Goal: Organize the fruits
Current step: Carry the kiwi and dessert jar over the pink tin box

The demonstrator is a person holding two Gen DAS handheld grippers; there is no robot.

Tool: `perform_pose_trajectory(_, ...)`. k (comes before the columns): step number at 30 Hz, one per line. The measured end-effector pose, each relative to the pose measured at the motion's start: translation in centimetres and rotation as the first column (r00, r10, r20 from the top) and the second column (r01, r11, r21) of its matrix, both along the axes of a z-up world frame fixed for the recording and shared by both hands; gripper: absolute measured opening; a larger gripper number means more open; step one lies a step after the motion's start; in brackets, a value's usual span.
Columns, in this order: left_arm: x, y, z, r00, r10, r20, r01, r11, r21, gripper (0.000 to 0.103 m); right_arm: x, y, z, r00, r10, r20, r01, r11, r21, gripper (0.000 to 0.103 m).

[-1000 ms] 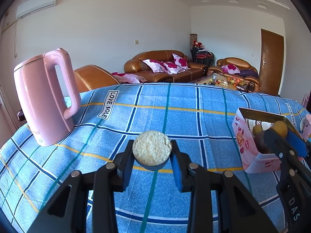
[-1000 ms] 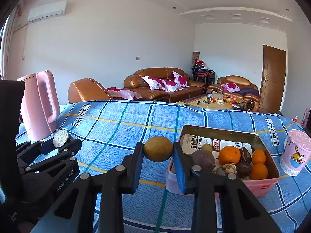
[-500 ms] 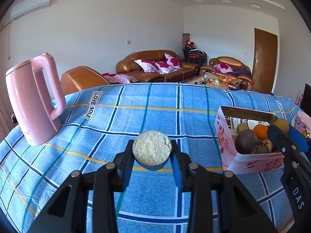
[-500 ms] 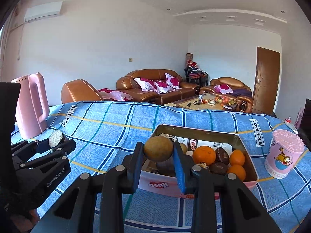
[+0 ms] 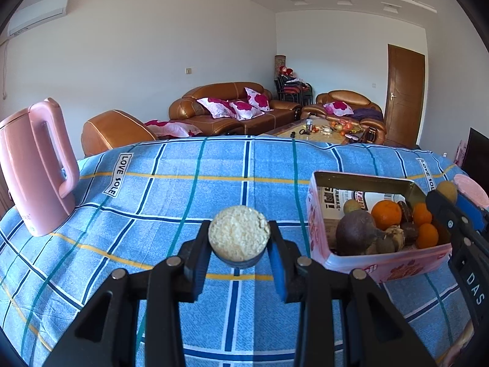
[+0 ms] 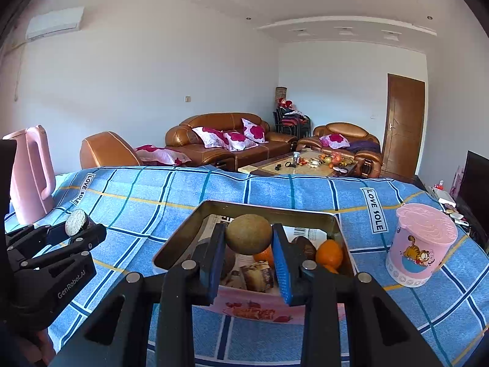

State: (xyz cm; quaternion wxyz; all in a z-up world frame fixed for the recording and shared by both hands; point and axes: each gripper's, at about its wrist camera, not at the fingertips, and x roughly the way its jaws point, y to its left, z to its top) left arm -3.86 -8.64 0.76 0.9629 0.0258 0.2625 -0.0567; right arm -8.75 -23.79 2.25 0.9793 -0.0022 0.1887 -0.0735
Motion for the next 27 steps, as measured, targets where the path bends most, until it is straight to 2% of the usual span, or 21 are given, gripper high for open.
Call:
perform_pose_trajectory(12,0.0,-3.9,1.1,0.996,-0.082,0.022,0.082,0.997,-0.006,0.037,-0.2,-4.2,0.5,0.996,-0.089,0.019,0.089,0.996,0.022,0.032)
perform_pose_trajectory(17,0.4,-5.7,1.3,0.990,-0.138,0.005,0.138,0.990,-0.042,0.037,-0.5,-6.3,0.8,0.988,-0.149,0.037,0.148,0.989,0.028,0.032)
perform_pose_trajectory(22,0.8,-8.3,1.3,0.984,-0.179,0.007,0.179,0.983,-0.036,0.037,-0.2,-8.5,0.9,0.976,-0.216,0.035,0.214,0.975,0.064,0.032)
perform_pose_trajectory(27,1.5,-10.2,1.4,0.979,-0.206,-0.003,0.205,0.978,-0.047,0.037,0.4,-9.3,1.0,0.971,-0.237,0.031,0.234,0.970,0.068,0.032)
